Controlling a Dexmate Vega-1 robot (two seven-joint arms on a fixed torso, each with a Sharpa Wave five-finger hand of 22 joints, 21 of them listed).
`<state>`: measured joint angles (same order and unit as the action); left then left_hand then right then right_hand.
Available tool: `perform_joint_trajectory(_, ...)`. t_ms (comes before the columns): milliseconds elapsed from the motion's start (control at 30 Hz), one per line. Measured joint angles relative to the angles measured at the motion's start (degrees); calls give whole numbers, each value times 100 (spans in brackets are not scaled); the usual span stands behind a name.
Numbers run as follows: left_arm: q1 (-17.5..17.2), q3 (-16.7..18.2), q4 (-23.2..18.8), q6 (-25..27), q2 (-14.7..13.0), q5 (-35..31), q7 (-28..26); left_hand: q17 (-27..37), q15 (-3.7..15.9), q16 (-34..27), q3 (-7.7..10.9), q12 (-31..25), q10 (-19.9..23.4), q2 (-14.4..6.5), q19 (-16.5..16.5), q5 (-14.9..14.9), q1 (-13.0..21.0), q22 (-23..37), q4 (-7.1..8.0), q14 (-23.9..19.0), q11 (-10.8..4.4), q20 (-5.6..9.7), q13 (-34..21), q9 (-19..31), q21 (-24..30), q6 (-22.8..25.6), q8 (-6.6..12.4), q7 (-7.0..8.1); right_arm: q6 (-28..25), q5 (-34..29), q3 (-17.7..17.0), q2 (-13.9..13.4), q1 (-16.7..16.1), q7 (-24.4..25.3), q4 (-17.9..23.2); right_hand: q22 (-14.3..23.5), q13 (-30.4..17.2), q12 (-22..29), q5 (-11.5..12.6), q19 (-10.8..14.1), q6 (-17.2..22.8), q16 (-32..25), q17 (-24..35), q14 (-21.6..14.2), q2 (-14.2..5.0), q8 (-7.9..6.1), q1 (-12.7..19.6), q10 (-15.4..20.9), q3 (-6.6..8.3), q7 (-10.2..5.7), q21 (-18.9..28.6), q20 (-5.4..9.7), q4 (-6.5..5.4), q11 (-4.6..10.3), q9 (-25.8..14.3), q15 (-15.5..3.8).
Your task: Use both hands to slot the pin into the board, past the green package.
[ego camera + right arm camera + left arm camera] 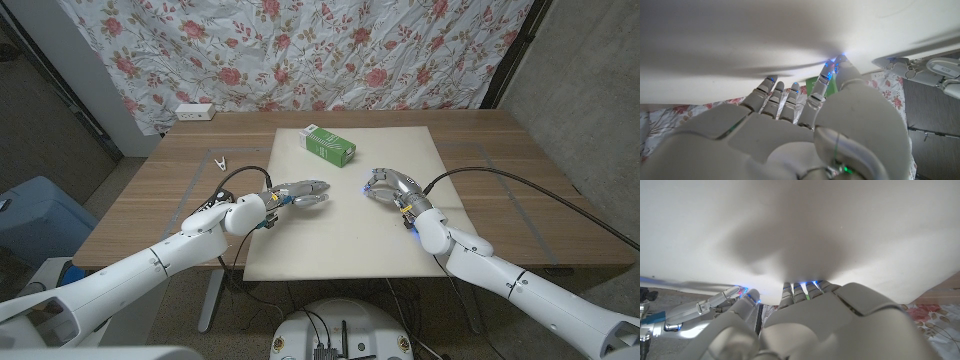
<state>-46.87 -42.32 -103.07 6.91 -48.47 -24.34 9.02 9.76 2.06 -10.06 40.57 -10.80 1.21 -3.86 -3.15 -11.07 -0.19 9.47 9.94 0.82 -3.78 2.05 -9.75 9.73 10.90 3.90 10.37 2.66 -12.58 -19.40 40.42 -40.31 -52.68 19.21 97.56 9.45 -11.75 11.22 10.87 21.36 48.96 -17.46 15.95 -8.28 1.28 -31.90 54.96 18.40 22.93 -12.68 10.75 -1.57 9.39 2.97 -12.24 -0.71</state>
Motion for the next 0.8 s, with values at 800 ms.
perform_joint_trajectory(800,58,-12,101,-76,38,8,27,2,-32,-14,42,0,0,8,-2,0,8,3,7,-32,0,1,2,4,-1,0,0,0,119,53,-46,-69,41,-207,35,14,0,-20,-28,-72,-417,73,1,112,151,242,-151,-206,-88,8,1,-71,-38,-20,26,100)
